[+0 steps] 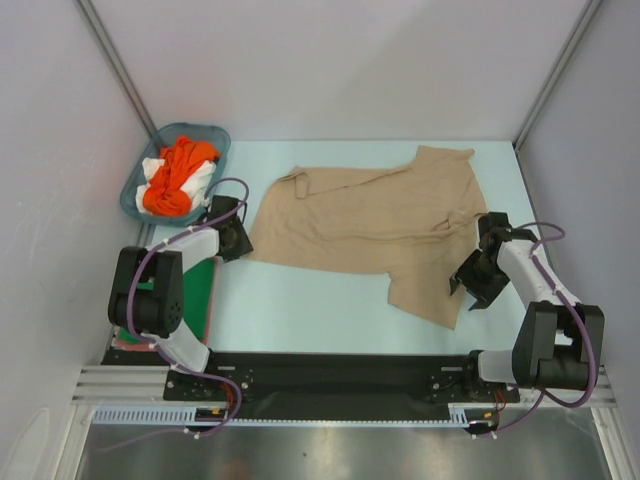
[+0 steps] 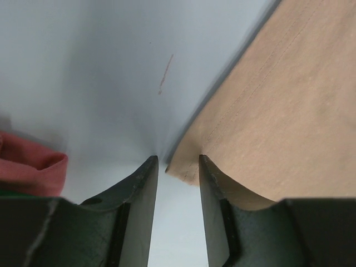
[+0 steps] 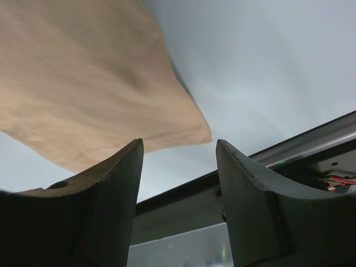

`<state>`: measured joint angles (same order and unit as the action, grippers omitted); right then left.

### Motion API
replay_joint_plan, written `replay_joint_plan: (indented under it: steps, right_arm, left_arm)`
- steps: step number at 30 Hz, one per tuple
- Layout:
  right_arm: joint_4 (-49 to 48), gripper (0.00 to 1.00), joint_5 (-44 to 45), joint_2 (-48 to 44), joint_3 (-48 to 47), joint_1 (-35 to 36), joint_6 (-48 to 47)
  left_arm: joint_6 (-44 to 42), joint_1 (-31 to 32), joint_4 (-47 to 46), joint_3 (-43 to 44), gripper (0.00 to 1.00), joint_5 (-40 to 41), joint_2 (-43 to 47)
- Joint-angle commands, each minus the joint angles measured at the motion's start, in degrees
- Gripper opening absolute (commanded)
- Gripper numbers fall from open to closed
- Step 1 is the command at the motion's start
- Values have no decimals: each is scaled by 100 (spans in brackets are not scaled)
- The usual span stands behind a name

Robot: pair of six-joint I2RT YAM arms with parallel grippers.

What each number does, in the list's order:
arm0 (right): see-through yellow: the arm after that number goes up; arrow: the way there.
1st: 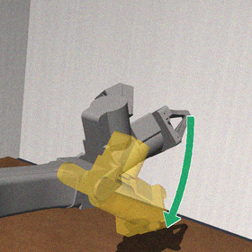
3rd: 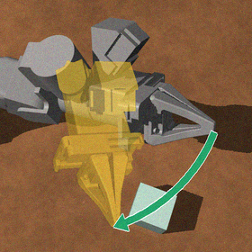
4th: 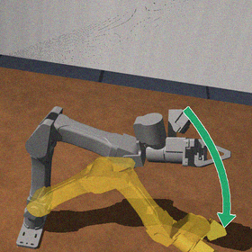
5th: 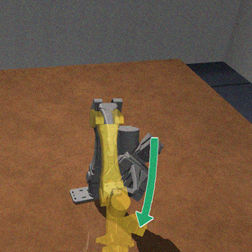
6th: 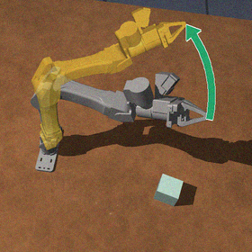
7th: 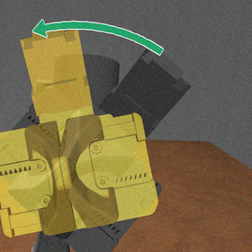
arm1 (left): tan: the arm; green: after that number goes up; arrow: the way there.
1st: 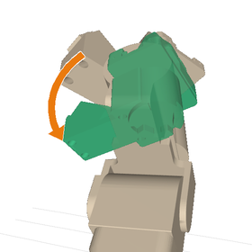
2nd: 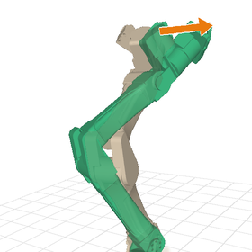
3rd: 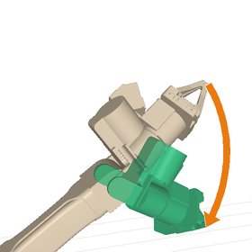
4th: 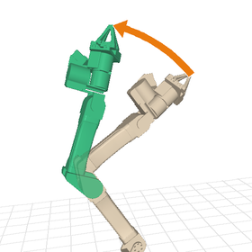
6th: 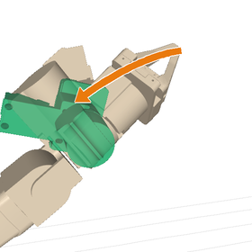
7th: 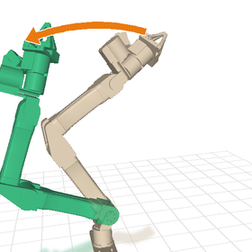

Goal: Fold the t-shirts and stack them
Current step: Flatten the tshirt out

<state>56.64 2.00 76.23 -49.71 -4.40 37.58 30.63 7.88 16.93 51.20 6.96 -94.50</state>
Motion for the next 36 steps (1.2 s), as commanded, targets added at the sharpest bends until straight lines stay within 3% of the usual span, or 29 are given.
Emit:
replay_joint_plan:
  steps: [1, 6, 7, 8, 11, 14, 21, 36]
  right_arm:
    - [198, 61, 143, -55, 76, -25, 118]
    - [251, 64, 134, -292, 347, -131, 205]
    - [225, 65, 64, -327, 401, -218, 197]
    - [242, 65, 55, -328, 427, -236, 179]
    - [295, 67, 73, -249, 489, -262, -31]
    - [277, 55, -147, -327, 594, -245, -15]
    - [-3, 47, -507, -275, 954, -245, 100]
    - [-1207, 45, -279, -661, 1806, -245, 899]
  left_arm:
    - [180, 65, 3, 30, 40, -362, -244]
    - [119, 47, -67, 4, 21, -344, -332]
    - [118, 47, -76, 30, 6, -353, -350]
    - [127, 47, -76, 48, 0, -362, -367]
    - [83, 47, -76, 118, 0, -450, -289]
    - [-22, 56, -49, 145, 0, -432, -113]
    - [-75, 56, -14, 110, 0, -573, 98]
    - [39, 56, -93, 22, 0, -643, 406]
